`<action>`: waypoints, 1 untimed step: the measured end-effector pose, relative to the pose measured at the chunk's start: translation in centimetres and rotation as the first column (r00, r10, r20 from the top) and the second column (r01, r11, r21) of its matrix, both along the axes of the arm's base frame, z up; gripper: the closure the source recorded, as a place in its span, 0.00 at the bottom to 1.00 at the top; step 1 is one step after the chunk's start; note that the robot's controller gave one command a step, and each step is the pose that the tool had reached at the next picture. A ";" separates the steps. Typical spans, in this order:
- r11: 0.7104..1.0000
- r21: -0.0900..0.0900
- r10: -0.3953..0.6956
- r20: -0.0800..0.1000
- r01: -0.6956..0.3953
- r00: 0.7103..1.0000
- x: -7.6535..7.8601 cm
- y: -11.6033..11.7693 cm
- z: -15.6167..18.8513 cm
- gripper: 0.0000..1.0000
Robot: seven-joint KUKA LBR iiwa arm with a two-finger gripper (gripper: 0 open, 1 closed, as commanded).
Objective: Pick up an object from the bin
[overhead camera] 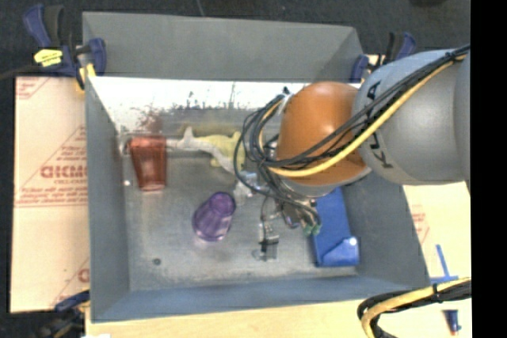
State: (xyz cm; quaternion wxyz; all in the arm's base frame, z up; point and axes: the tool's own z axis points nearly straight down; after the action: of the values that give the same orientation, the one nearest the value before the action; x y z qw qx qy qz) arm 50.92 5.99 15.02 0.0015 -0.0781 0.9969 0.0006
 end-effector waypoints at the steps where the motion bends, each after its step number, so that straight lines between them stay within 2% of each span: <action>1: 0.996 -0.002 0.091 0.005 -0.091 0.996 2.1 3.2 -2.1 0.00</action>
Offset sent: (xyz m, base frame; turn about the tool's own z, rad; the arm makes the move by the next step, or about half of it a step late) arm 0.0393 0.0714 -0.0288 0.1234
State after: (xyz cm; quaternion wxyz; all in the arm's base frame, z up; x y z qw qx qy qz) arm 53.00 9.14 12.92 0.0040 -0.1235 0.9923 -0.0006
